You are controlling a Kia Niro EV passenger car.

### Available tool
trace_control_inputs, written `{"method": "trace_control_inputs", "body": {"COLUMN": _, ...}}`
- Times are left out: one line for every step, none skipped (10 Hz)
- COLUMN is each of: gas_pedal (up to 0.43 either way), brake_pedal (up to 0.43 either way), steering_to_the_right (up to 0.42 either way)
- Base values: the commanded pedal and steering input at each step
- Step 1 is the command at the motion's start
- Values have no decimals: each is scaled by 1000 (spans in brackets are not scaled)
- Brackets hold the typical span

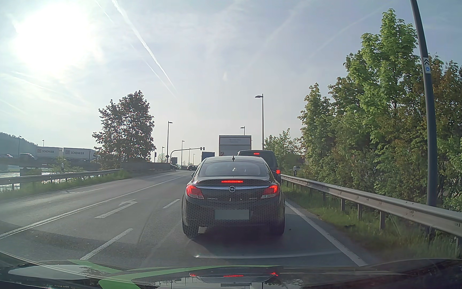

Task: Follow the waypoints while adhering to traffic rules and regulations

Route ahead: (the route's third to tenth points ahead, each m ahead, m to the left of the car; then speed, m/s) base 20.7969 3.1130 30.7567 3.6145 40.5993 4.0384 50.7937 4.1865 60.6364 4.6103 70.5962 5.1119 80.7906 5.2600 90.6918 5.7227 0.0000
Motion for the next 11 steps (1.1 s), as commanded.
{"method": "trace_control_inputs", "body": {"gas_pedal": 0, "brake_pedal": 470, "steering_to_the_right": 3}}
{"method": "trace_control_inputs", "body": {"gas_pedal": 0, "brake_pedal": 470, "steering_to_the_right": 3}}
{"method": "trace_control_inputs", "body": {"gas_pedal": 0, "brake_pedal": 470, "steering_to_the_right": 3}}
{"method": "trace_control_inputs", "body": {"gas_pedal": 0, "brake_pedal": 470, "steering_to_the_right": 3}}
{"method": "trace_control_inputs", "body": {"gas_pedal": 0, "brake_pedal": 470, "steering_to_the_right": 3}}
{"method": "trace_control_inputs", "body": {"gas_pedal": 0, "brake_pedal": 470, "steering_to_the_right": 3}}
{"method": "trace_control_inputs", "body": {"gas_pedal": 0, "brake_pedal": 463, "steering_to_the_right": 3}}
{"method": "trace_control_inputs", "body": {"gas_pedal": 0, "brake_pedal": 463, "steering_to_the_right": 3}}
{"method": "trace_control_inputs", "body": {"gas_pedal": 0, "brake_pedal": 463, "steering_to_the_right": 3}}
{"method": "trace_control_inputs", "body": {"gas_pedal": 0, "brake_pedal": 470, "steering_to_the_right": 3}}
{"method": "trace_control_inputs", "body": {"gas_pedal": 0, "brake_pedal": 463, "steering_to_the_right": 3}}
